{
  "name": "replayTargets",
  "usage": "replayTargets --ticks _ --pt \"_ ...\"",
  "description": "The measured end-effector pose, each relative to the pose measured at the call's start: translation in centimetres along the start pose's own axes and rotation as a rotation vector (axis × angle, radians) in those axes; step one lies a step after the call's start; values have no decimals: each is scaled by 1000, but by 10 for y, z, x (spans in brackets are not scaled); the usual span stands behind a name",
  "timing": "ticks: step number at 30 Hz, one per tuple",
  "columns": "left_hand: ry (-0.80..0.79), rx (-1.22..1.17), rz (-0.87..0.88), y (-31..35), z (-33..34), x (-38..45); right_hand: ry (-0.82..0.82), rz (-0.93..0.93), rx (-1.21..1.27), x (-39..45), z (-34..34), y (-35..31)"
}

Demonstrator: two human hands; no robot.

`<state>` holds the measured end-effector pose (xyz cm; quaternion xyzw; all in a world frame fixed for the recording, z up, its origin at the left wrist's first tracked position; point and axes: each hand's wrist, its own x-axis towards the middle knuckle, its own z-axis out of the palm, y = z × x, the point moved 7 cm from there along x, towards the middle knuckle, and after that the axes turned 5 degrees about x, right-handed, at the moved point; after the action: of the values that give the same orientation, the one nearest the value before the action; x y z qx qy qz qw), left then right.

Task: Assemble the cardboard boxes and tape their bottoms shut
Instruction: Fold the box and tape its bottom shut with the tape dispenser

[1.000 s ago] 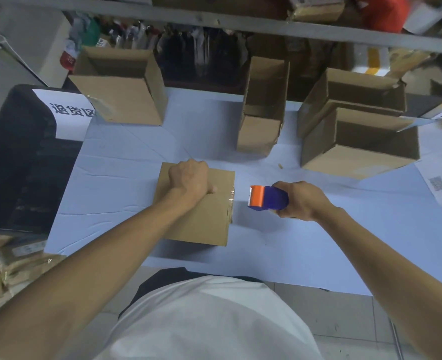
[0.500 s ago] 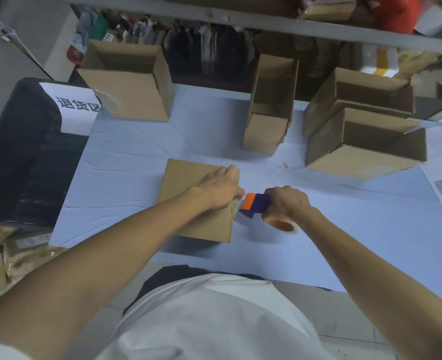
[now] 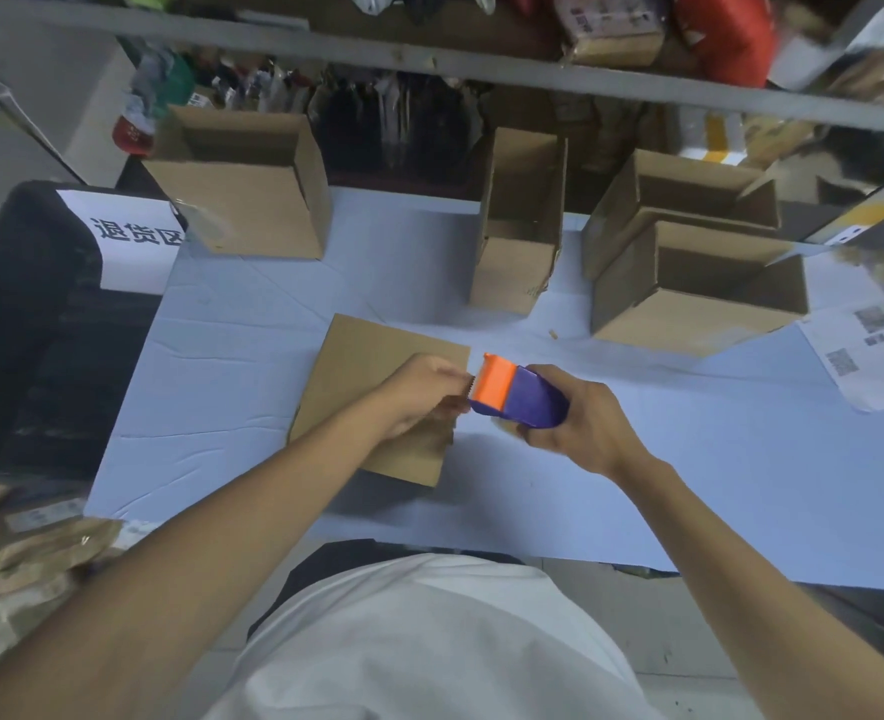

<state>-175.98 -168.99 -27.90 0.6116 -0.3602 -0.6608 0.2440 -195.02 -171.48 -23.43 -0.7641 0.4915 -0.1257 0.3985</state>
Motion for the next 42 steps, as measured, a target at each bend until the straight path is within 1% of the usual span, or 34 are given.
replayTargets --ticks 2,5,8,11,13,17,23,25,26,29,30,31,32,33,35,36,37,38,40,41,42 --pt "40 -28 -6 -1 -6 -3 -10 -9 -7 0 2 -4" --pt "168 99 28 2 -20 -7 -18 -8 -51 -1 6 -8" --pt "248 185 4 2 -31 -8 -23 -18 -109 -1 13 -12" --pt "281 190 -46 -4 -41 -12 -100 -53 -144 1 21 -16" --pt "309 183 -50 -8 -53 -17 -129 -38 -196 -3 18 -8" --pt "338 209 -72 -13 -74 -22 -107 39 -249 -15 9 19" --pt "383 360 -124 -15 -62 -20 -123 106 -220 -14 16 36" --pt "398 468 -147 -15 -59 -16 -141 120 -225 -13 17 39" --pt "417 574 -155 -13 -58 -16 -153 119 -228 -12 19 40" --pt "499 989 -168 3 -58 -17 -191 124 -255 -7 25 42" --pt "515 1087 -176 8 -59 -17 -202 130 -269 -6 27 43" --pt "502 1141 -166 12 -59 -17 -212 140 -283 -4 28 44" --pt "460 1172 -107 15 -55 -14 -225 154 -295 -3 30 44" --pt "363 1179 -1 16 -46 -10 -241 169 -314 -2 31 44" --pt "111 1144 308 19 -23 -8 -274 186 -371 2 33 41" --pt "12 1134 414 18 -14 -11 -289 203 -392 5 35 38" --pt "-62 1138 439 15 -7 -13 -302 237 -407 8 38 35" --pt "-72 1105 421 11 -7 -10 -311 283 -422 14 40 30" --pt "-1 916 236 5 -15 -3 -361 394 -490 26 45 19" --pt "45 857 156 2 -20 0 -406 420 -544 30 48 15" --pt "60 814 127 0 -20 2 -447 430 -595 32 51 12"
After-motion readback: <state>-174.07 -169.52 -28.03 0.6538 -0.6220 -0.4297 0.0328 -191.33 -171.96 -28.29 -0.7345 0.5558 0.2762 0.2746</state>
